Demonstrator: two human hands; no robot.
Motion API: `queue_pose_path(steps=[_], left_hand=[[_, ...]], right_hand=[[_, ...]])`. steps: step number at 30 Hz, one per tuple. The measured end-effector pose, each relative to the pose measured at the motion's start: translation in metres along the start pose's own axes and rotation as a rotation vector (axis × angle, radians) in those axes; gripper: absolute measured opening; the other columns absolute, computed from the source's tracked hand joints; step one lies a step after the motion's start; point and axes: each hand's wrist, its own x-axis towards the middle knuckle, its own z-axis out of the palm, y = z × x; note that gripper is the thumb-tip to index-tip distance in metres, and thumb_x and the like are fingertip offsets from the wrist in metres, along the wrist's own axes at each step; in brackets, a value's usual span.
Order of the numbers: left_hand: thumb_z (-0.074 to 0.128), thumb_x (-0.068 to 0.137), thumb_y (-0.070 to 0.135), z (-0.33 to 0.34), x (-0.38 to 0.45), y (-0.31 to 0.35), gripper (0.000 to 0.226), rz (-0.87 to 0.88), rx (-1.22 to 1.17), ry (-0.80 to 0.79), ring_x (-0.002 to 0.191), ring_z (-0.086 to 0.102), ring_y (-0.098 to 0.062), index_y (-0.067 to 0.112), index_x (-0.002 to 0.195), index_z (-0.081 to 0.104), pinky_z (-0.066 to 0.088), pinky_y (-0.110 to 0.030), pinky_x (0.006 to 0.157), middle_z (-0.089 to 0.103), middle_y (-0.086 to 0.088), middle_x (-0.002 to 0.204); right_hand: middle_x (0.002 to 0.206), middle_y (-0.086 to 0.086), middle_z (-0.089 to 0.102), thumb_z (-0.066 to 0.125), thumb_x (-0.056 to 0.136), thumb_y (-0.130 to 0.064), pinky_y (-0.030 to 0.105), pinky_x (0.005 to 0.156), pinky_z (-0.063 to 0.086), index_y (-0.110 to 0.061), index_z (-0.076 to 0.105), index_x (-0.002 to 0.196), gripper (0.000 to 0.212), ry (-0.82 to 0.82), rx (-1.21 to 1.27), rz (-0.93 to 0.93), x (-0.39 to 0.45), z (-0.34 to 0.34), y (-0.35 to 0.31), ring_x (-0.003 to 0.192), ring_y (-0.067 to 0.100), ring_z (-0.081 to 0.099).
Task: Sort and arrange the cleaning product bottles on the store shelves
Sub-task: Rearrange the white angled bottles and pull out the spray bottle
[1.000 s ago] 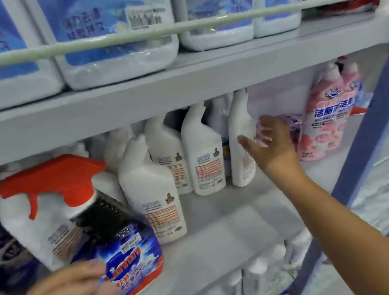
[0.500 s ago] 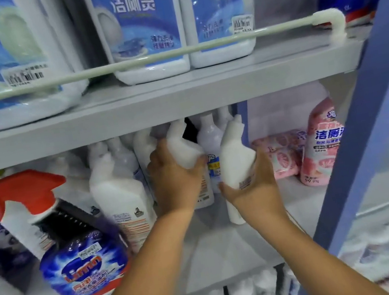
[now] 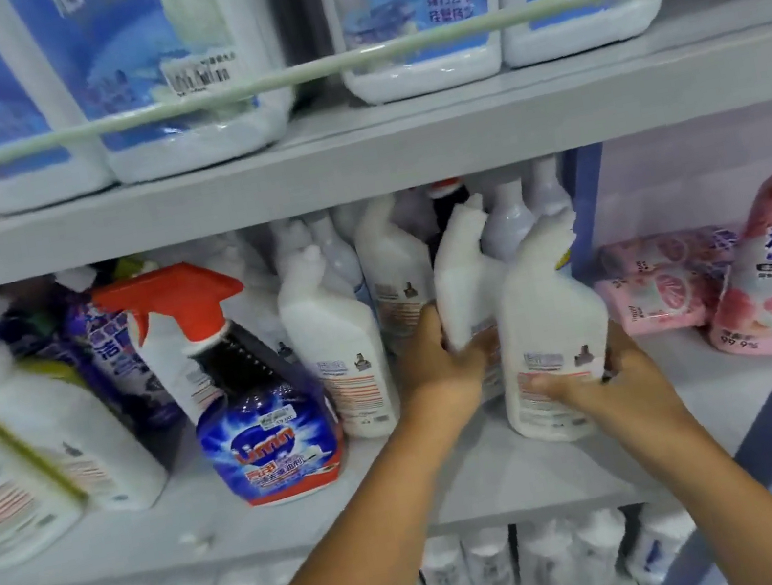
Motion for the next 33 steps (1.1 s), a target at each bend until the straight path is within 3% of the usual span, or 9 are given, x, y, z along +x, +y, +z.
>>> queue_pose_path(steps=[3,8,11,15,18,20,23,29,33], left_hand=[[0.079,0.088,0.025,-0.039,-0.054,-0.002,0.036,0.036,-0.155,0.027,0.096,0.067,0.008,0.045,0.111,0.059,0.056,-0.02,0.084,0.072,0.025,0.101],[0.085,0.078,0.003,-0.149,-0.126,-0.007,0.062,0.045,-0.313,0.229,0.1,0.072,0.0,0.052,0.112,0.067,0.059,-0.02,0.08,0.076,0.019,0.108],[0.087,0.071,-0.001,-0.221,-0.136,-0.025,0.056,0.047,-0.329,0.414,0.091,0.074,0.001,0.035,0.109,0.068,0.056,-0.012,0.073,0.079,0.012,0.102],[0.073,0.084,-0.009,-0.294,-0.13,-0.05,0.041,0.04,-0.224,0.579,0.075,0.067,0.015,0.022,0.107,0.059,0.049,-0.001,0.066,0.076,0.015,0.083],[0.074,0.086,-0.003,-0.328,-0.129,-0.071,0.045,0.026,-0.146,0.638,0.07,0.062,0.022,0.02,0.121,0.056,0.045,0.003,0.063,0.066,0.018,0.094],[0.076,0.086,0.003,-0.344,-0.125,-0.092,0.046,0.004,-0.112,0.632,0.074,0.063,0.021,0.025,0.122,0.057,0.048,-0.002,0.067,0.068,0.017,0.098],[0.08,0.084,0.012,-0.361,-0.117,-0.116,0.046,-0.012,-0.084,0.584,0.084,0.067,0.014,0.03,0.121,0.059,0.055,-0.027,0.079,0.073,0.017,0.101],[0.08,0.084,0.022,-0.384,-0.096,-0.141,0.043,0.0,-0.053,0.472,0.085,0.066,0.013,0.049,0.105,0.056,0.047,-0.019,0.068,0.07,0.022,0.097],[0.079,0.085,0.025,-0.392,-0.086,-0.15,0.043,0.002,-0.029,0.388,0.091,0.064,0.01,0.054,0.105,0.055,0.046,-0.017,0.068,0.069,0.028,0.097]], right_hand=[[0.093,-0.017,0.078,0.082,0.077,-0.001,0.017,0.065,0.056,-0.024,0.068,0.111,0.043,-0.055,-0.027,0.037,-0.023,0.008,-0.011,0.087,0.006,0.074],[0.093,-0.007,0.08,0.074,0.081,0.01,0.011,0.062,0.054,-0.015,0.069,0.113,0.041,-0.078,0.039,0.033,-0.06,0.048,-0.031,0.085,0.009,0.075],[0.093,-0.009,0.079,0.072,0.084,0.009,0.01,0.064,0.053,-0.015,0.067,0.112,0.037,-0.105,0.063,0.003,-0.079,0.093,-0.049,0.087,0.008,0.074],[0.102,-0.021,0.076,0.068,0.088,0.006,0.006,0.07,0.05,-0.028,0.058,0.121,0.049,-0.225,0.108,-0.077,-0.107,0.167,-0.085,0.093,-0.005,0.071],[0.106,-0.029,0.07,0.072,0.087,0.001,0.007,0.075,0.05,-0.043,0.051,0.121,0.06,-0.251,0.098,-0.124,-0.124,0.225,-0.098,0.097,-0.01,0.067],[0.109,-0.025,0.07,0.077,0.085,-0.008,0.014,0.079,0.054,-0.046,0.053,0.12,0.057,-0.224,0.114,-0.131,-0.131,0.264,-0.1,0.099,-0.005,0.067],[0.109,-0.022,0.068,0.079,0.083,-0.013,0.016,0.082,0.054,-0.04,0.055,0.119,0.051,-0.131,0.156,-0.147,-0.135,0.319,-0.103,0.1,-0.004,0.065],[0.108,-0.01,0.065,0.077,0.087,-0.015,0.017,0.08,0.053,-0.034,0.052,0.11,0.039,0.052,0.116,-0.174,-0.115,0.395,-0.092,0.099,0.001,0.064],[0.115,-0.013,0.062,0.074,0.089,-0.01,0.004,0.079,0.046,-0.033,0.05,0.119,0.044,0.089,0.121,-0.147,-0.106,0.413,-0.083,0.1,-0.014,0.058]])
